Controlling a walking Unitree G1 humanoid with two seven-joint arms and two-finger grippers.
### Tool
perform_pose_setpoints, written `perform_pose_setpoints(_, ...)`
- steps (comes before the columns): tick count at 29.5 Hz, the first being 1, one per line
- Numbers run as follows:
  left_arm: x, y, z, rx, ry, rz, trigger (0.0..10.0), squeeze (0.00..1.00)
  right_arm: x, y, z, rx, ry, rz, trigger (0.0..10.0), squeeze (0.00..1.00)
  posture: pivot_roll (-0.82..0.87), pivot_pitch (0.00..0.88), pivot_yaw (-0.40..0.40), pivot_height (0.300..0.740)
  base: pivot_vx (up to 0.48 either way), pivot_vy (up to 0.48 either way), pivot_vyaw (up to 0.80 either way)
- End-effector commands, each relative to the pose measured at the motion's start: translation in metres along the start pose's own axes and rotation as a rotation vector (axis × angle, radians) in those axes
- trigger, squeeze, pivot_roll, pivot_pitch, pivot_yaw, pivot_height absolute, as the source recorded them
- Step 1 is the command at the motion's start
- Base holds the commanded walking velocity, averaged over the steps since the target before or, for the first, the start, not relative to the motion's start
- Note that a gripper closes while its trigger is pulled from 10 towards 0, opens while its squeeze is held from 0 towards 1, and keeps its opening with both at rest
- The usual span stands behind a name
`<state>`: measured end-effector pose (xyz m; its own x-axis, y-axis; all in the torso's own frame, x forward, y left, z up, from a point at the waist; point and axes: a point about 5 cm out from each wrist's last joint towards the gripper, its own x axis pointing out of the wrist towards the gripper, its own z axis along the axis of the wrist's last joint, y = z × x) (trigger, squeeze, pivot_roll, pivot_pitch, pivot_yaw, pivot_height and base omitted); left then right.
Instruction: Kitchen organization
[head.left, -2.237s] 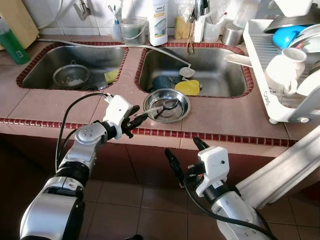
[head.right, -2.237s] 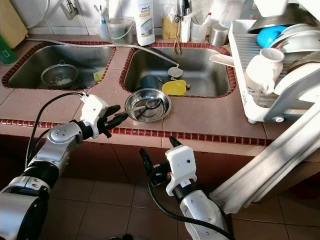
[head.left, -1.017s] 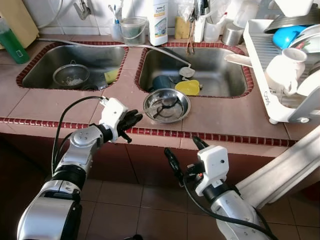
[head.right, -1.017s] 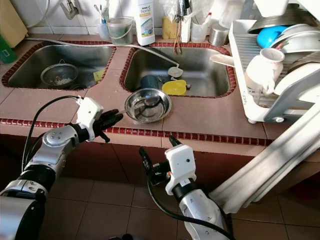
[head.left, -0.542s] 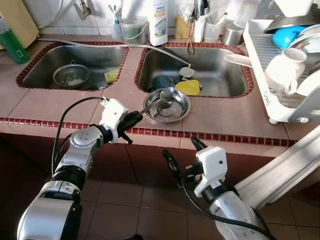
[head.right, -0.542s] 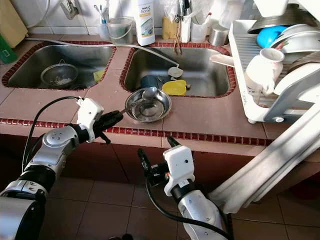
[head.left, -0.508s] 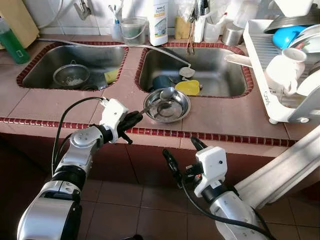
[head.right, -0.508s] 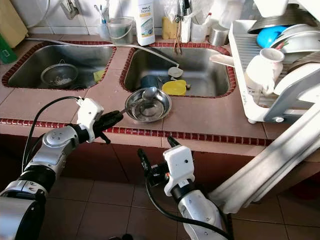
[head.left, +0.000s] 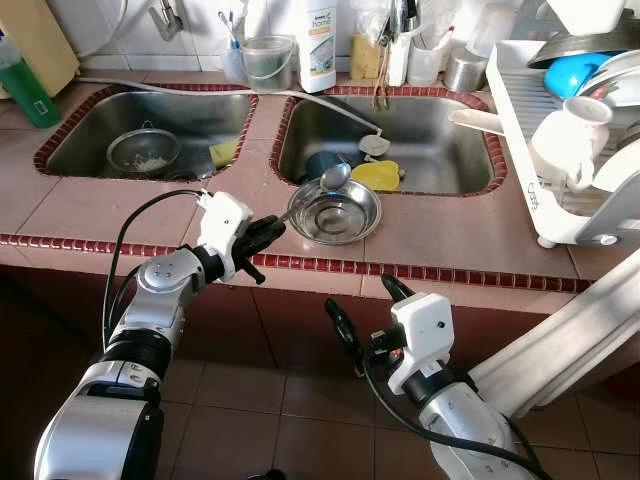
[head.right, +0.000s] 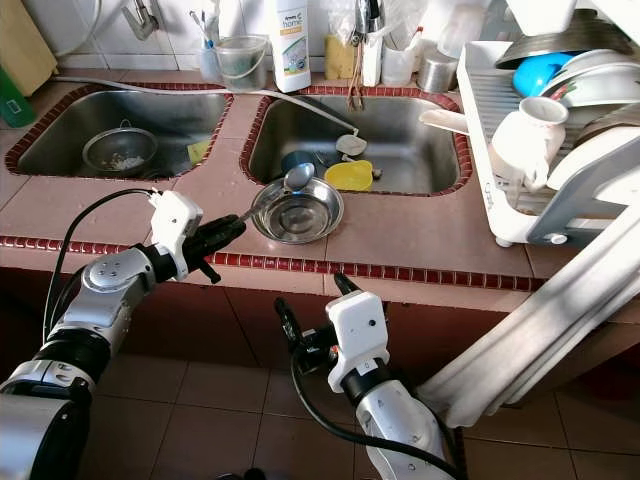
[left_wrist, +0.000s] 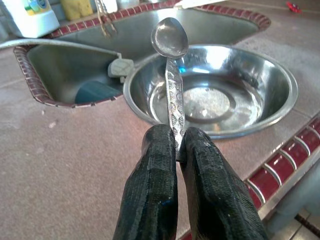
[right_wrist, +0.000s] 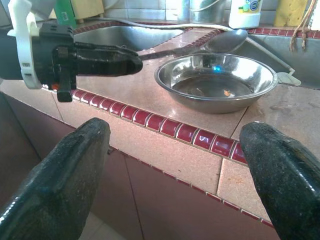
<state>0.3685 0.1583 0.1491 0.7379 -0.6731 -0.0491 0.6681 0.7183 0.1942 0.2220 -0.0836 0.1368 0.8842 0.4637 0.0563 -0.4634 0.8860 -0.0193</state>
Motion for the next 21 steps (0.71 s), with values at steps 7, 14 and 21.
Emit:
perform_pose_setpoints(7,0.0,0.001,0.008,-0.013,-0.042,0.002,0.0,0.0,0.002,-0.001,0.001,0.007,-0.01,-0.019,10.0,0.0,-0.19,0.14,0.073,0.74,0.0,0.0,0.0)
perform_pose_setpoints(14,0.004,-0.003,0.015,-0.007,-0.068,-0.011,4.8,0.0,0.003,-0.014,0.006,-0.003,-0.035,-0.096,10.0,0.0,-0.19,0.141,0.075,0.74,0.0,0.0,0.0)
perform_pose_setpoints(21,0.007,-0.005,0.022,-0.019,-0.097,0.015,10.0,0.0,0.006,-0.037,0.017,-0.038,-0.082,-0.224,10.0,0.0,-0.19,0.138,0.076,0.74,0.0,0.0,0.0)
